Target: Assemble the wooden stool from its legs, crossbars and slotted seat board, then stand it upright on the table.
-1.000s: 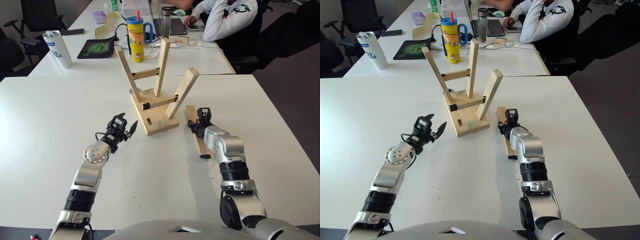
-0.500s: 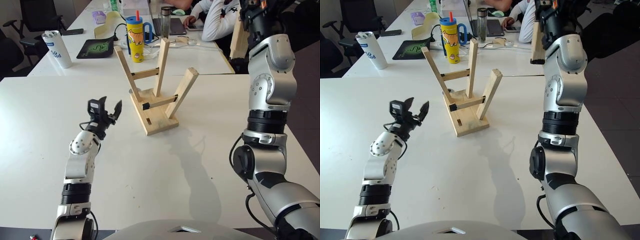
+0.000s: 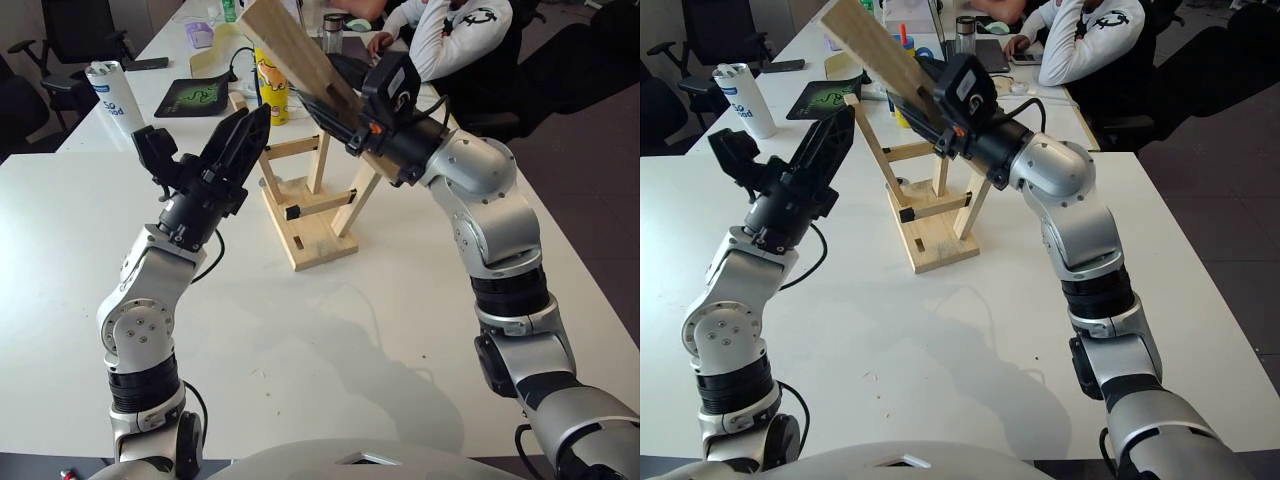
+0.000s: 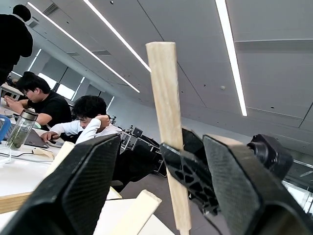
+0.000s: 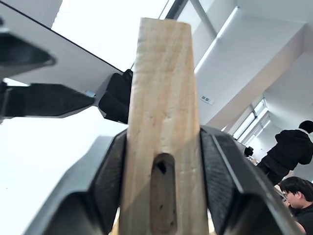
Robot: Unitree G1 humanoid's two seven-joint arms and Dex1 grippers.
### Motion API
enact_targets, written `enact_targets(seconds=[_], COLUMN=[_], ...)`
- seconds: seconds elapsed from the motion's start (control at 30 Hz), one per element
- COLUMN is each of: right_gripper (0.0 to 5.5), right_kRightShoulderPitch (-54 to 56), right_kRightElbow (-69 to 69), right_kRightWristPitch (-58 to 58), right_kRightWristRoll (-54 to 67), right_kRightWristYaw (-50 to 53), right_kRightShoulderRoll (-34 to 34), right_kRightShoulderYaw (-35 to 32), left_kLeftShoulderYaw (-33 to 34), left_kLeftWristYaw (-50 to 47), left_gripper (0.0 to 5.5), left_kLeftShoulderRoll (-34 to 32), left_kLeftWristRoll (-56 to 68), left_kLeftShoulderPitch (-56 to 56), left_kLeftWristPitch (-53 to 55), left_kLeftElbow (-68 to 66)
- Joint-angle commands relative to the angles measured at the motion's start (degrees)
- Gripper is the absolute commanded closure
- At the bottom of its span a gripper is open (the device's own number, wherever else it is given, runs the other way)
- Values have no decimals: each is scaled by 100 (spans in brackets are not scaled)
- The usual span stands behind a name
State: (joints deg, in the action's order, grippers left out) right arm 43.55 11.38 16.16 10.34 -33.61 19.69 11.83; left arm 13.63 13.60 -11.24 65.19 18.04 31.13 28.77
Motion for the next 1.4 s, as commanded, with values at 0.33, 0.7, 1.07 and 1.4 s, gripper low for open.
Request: enact_targets(seconds=[0.33,0.7,1.07,1.4], right_gripper=[346,346,290,268], right_kRightShoulderPitch=[-451,-515,-334,285], right_kRightElbow=[545,532,375,-661], right_kRightWristPitch=[-38,-63,-60,1140], right_kRightWristRoll=[98,-19,157,813], right_kRightWristYaw=[-723,-751,-669,999], right_kRightShoulderRoll=[78,49,-98,-497], right_kRightShoulderYaw=[240,261,-2,-1588], left_kLeftShoulderYaw=[-54,-52,179,579], left_kLeftWristYaw=[-310,-349,-546,-915], left_gripper=[285,445,446,446], left_kLeftShoulderRoll=[-82,-115,-93,-42], left_kLeftWristRoll=[365,381,108,-245], left_kLeftShoulderPitch=[219,264,340,562], left_kLeftWristPitch=[-46,-71,-323,-757], left_kLeftElbow=[116,91,-301,-822])
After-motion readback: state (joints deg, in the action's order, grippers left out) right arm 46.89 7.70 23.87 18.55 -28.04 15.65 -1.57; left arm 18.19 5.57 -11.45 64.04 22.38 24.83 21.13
